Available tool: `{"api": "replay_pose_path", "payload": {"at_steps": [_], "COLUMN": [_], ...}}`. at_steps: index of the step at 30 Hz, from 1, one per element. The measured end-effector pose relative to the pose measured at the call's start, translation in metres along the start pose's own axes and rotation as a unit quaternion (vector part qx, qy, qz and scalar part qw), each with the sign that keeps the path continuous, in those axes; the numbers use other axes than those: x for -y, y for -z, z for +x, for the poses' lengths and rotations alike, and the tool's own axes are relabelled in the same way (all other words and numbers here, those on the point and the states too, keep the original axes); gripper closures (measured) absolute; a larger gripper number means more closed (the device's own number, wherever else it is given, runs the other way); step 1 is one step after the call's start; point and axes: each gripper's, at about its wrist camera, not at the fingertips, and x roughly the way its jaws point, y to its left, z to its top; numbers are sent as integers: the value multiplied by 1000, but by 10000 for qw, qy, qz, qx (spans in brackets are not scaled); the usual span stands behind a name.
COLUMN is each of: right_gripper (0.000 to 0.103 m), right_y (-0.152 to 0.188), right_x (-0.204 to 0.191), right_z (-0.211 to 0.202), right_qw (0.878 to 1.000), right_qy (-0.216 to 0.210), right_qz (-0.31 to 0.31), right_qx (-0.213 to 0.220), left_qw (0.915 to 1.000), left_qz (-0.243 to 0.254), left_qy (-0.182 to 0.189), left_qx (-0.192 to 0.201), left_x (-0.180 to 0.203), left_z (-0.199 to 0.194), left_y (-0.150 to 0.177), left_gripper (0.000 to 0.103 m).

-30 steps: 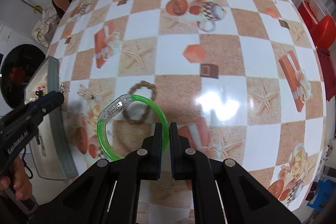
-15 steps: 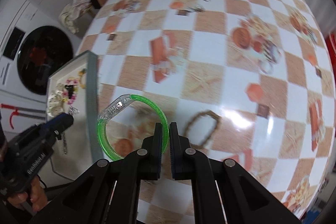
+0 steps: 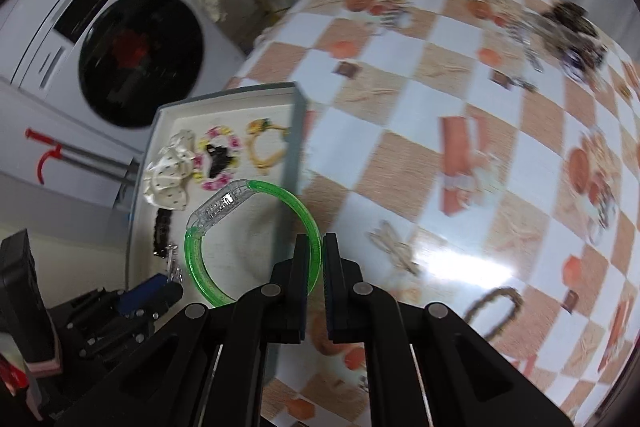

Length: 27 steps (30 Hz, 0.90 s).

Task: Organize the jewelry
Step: 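Lift both items and carry them over the white tray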

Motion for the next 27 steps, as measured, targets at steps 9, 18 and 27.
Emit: {"api": "replay_pose_path", "payload": {"at_steps": [9, 18, 27], "right_gripper": [96, 96, 96], "right_y": [-14, -21, -26], "right_x": [-48, -71, -77], "right_z": [37, 71, 99], "right_qw": [9978, 9941, 9921], "right_qy": [-119, -88, 100], "right_qz": [-567, -895, -963], "right_qx": [-313, -599, -791], "left_qw": [9989, 9979, 9969], "left_qz": [-434, -531, -532], "left_qy": [-189, -307, -439], "left_qx": [-62, -227, -382], "left_x": [-39, -51, -53], "left_z": [0, 18, 33], "left_y": [22, 33, 34], "left_gripper": [83, 83, 83]}}
